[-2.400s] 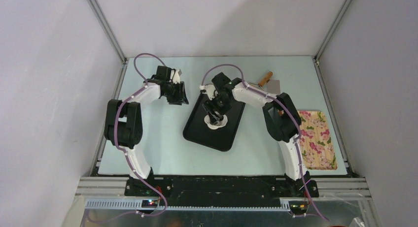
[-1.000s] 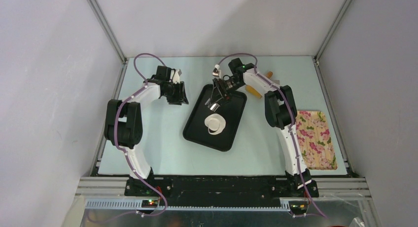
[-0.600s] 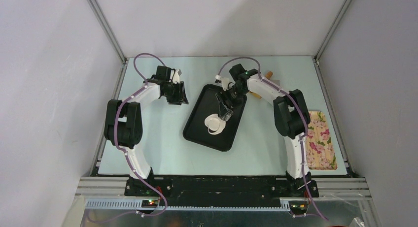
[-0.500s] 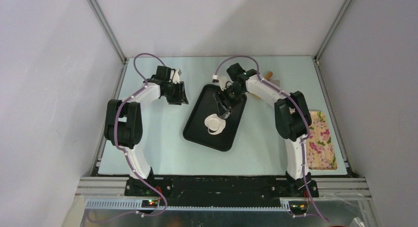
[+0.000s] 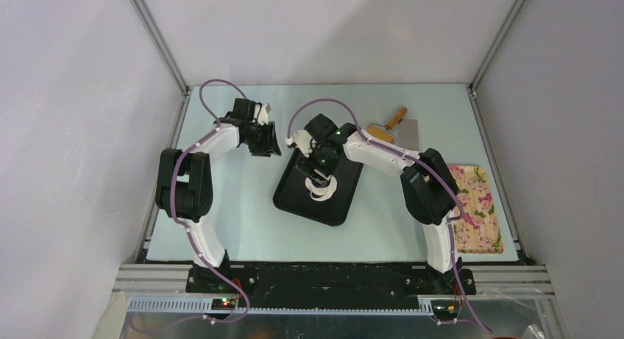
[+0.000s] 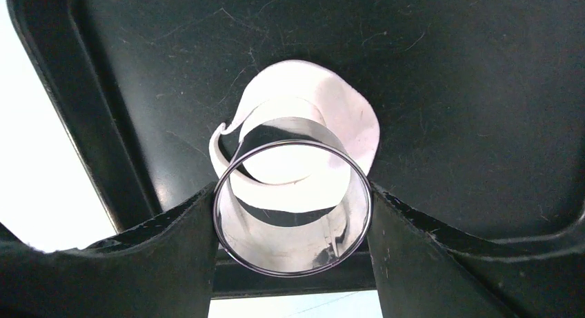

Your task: Roll out the dumpling wrappers from the dough

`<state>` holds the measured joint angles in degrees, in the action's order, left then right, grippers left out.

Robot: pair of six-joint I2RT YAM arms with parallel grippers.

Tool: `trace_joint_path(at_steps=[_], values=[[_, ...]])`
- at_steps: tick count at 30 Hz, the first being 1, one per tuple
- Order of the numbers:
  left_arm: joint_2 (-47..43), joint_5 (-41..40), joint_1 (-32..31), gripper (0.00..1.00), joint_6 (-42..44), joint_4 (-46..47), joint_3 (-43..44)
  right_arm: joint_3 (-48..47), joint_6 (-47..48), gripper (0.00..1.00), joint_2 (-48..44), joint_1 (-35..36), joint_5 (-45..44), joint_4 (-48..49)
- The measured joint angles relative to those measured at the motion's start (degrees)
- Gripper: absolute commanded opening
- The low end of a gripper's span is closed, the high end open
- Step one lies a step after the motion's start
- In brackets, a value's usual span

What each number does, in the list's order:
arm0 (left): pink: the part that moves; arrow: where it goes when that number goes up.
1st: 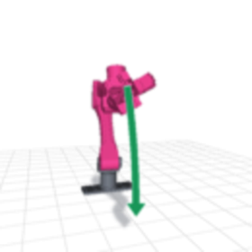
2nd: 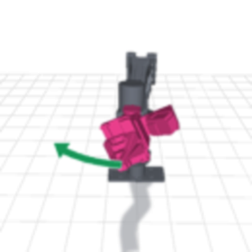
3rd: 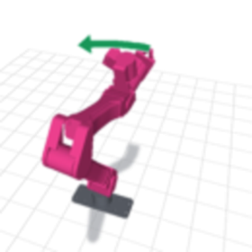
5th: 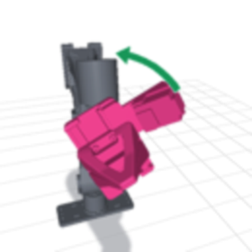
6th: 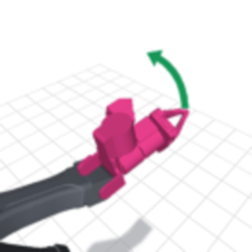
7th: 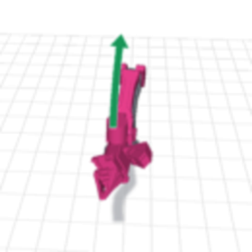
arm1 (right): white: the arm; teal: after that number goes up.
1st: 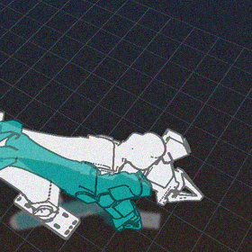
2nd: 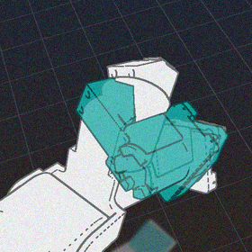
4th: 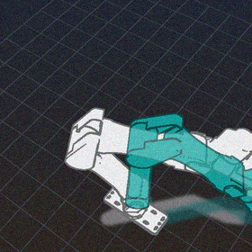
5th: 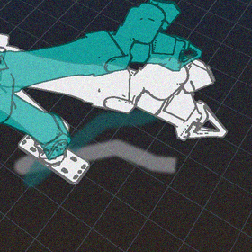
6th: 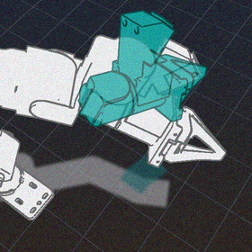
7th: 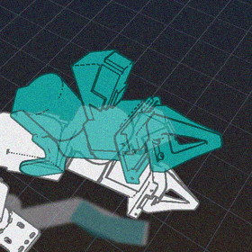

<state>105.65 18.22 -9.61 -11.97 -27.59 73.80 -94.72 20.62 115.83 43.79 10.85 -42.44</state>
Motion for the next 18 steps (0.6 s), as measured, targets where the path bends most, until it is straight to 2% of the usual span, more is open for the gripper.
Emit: trace_joint_path(at_steps=[18], values=[[-0.02,0.0,0.02,0.47,0.0,0.0,0.0,1.6,1.11,0.0,0.0,4.46,-6.21,2.47]])
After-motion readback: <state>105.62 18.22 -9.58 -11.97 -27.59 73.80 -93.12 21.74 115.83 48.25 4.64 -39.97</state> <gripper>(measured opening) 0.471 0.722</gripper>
